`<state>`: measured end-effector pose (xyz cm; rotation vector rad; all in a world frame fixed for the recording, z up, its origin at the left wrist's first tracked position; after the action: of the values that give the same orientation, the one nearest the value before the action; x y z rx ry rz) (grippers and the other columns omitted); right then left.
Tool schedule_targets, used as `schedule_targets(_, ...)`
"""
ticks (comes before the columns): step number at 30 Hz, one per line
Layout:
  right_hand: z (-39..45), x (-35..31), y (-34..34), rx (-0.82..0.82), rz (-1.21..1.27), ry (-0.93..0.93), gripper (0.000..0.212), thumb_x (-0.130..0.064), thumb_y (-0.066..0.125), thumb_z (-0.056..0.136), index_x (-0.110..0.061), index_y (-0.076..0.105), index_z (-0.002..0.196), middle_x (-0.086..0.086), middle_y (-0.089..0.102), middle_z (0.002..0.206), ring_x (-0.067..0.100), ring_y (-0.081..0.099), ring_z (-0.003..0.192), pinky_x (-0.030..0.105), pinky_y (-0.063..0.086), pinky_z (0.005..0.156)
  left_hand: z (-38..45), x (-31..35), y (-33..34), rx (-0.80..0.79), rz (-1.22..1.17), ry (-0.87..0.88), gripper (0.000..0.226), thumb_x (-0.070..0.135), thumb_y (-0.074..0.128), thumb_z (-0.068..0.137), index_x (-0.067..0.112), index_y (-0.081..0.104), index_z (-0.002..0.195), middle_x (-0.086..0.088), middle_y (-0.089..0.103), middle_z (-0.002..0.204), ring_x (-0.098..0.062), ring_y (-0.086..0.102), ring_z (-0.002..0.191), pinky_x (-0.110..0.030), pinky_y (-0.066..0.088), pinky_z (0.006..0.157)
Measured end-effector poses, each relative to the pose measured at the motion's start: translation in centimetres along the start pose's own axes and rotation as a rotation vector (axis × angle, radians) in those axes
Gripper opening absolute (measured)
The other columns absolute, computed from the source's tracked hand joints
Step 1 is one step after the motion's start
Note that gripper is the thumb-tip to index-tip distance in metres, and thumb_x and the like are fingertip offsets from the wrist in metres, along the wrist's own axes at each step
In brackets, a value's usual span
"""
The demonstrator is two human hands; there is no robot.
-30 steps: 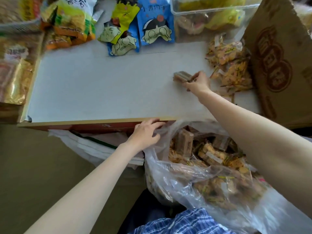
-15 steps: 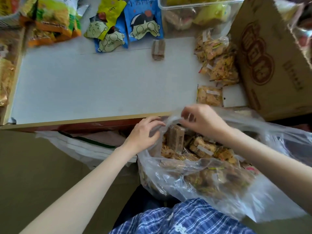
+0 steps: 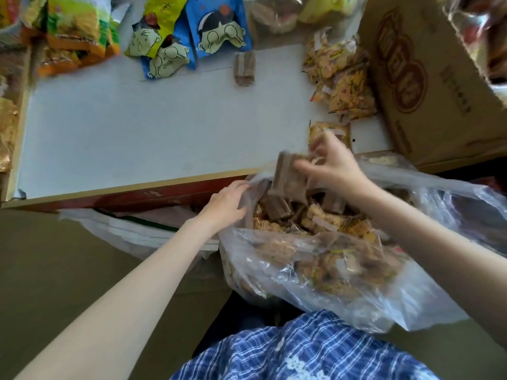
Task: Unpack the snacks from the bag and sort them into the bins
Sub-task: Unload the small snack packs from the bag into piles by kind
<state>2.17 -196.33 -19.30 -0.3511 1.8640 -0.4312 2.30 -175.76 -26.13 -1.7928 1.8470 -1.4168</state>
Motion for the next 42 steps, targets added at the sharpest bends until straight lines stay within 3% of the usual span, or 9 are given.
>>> schedule_targets(7, 8.9, 4.1, 3.2, 0.159, 0.558, 0.42, 0.029, -0.017, 0.066, 0.084, -0.012, 0.038, 0.088, 0.015, 0.049, 0.109, 0.027, 0.063, 0.091, 0.023, 0.055, 0.053, -0.7, -0.7, -0.7, -0.036, 0.036, 0.025, 0.059, 0.017, 0.05, 0.092, 0.017, 0.028, 0.147, 0.001, 0.024, 0.153, -0.019, 0.036, 0.134, -0.036, 0.038, 0.105)
schedule_targets(10, 12.5, 3.4, 6.0, 0.177, 0.659, 0.438, 0.027, -0.013, 0.065, 0.085, -0.01, 0.038, 0.087, 0.009, 0.049, 0.094, 0.022, 0.061, 0.086, 0.029, 0.057, 0.074, -0.7, -2.0, -1.4, -0.071, 0.139, 0.015, 0.061, 0.02, 0.047, 0.092, 0.023, 0.024, 0.148, 0.003, 0.018, 0.155, -0.02, 0.034, 0.134, -0.042, 0.04, 0.1)
schedule_targets(16, 13.7, 1.6, 4.5, 0.295, 1.038, 0.381, 0.017, 0.006, 0.033, 0.095, -0.005, 0.045, 0.101, 0.008, 0.044, 0.08, 0.016, 0.05, 0.069, 0.024, 0.049, 0.084, -0.4, -2.2, -0.8, -0.041, 0.099, -0.005, 0.059, 0.018, 0.048, 0.091, 0.023, 0.028, 0.147, -0.001, 0.023, 0.153, -0.023, 0.034, 0.134, -0.043, 0.038, 0.103)
schedule_targets(23, 1.3, 1.8, -2.0, 0.091, 0.307, -0.054, 0.036, 0.015, 0.038, 0.089, -0.015, 0.056, 0.082, 0.008, 0.063, 0.08, 0.003, 0.063, 0.065, 0.017, 0.052, 0.062, -0.3, 0.6, -0.8, 0.215, -0.017, 0.166, 0.052, 0.006, 0.051, 0.087, 0.009, 0.045, 0.138, -0.003, 0.036, 0.149, -0.018, 0.027, 0.14, -0.039, 0.022, 0.116)
schedule_targets(26, -3.6, 4.7, -0.4, -0.165, -0.142, -0.056, 0.027, 0.007, 0.048, 0.09, -0.013, 0.065, 0.098, 0.006, 0.068, 0.094, 0.001, 0.064, 0.08, 0.017, 0.05, 0.078, 0.3, 1.8, 0.2, 0.116, 0.072, 0.16, 0.06, 0.012, 0.052, 0.088, 0.01, 0.032, 0.145, -0.002, 0.024, 0.155, -0.017, 0.022, 0.143, -0.041, 0.021, 0.116)
schedule_targets(30, -4.6, 7.2, 3.6, -0.226, -0.595, -0.234, 0.048, 0.008, 0.055, 0.083, -0.004, 0.054, 0.13, 0.013, 0.054, 0.134, 0.029, 0.05, 0.124, 0.036, 0.039, 0.102, 0.7, 1.8, -0.2, 0.022, 0.107, 0.039, 0.069, 0.019, 0.049, 0.092, 0.012, 0.013, 0.15, 0.002, 0.006, 0.159, -0.017, 0.019, 0.143, -0.041, 0.023, 0.114)
schedule_targets(33, -3.2, 6.6, 7.4, -0.289, -0.82, -0.509, 0.064, 0.016, 0.059, 0.07, -0.004, 0.053, 0.131, 0.017, 0.049, 0.138, 0.037, 0.046, 0.126, 0.047, 0.045, 0.096, 0.8, 1.2, -0.9, 0.004, 0.183, 0.024, 0.072, 0.019, 0.05, 0.091, 0.011, 0.009, 0.151, 0.004, -0.002, 0.159, -0.018, 0.02, 0.143, -0.043, 0.025, 0.113)
schedule_targets(38, -0.5, 5.6, 10.2, -0.305, -1.144, -0.561, 0.069, -0.026, 0.082, 0.056, -0.019, 0.062, 0.122, 0.013, 0.061, 0.124, 0.032, 0.06, 0.105, 0.037, 0.051, 0.08, 0.9, 0.7, -2.0, 0.049, 0.264, 0.012, 0.074, 0.016, 0.048, 0.09, 0.011, 0.006, 0.151, 0.003, -0.005, 0.159, -0.018, 0.013, 0.145, -0.044, 0.024, 0.113)
schedule_targets(42, 0.3, 4.9, 10.9, -0.332, -1.235, -0.561, 0.067, -0.031, 0.071, 0.076, -0.014, 0.042, 0.135, 0.01, 0.045, 0.135, 0.032, 0.038, 0.126, 0.042, 0.032, 0.103, 0.7, 0.3, -2.1, 0.039, 0.272, 0.007, 0.076, 0.012, 0.048, 0.089, 0.013, 0.004, 0.151, 0.005, -0.007, 0.159, -0.017, 0.014, 0.145, -0.043, 0.025, 0.113)
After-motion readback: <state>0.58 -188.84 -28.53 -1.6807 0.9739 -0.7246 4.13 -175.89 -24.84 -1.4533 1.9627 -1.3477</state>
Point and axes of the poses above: each hand's wrist, its own z-axis towards the middle knuckle, its own y-axis out of the palm, x = y × z, the point moved 6 cm from there along z, towards the middle knuckle
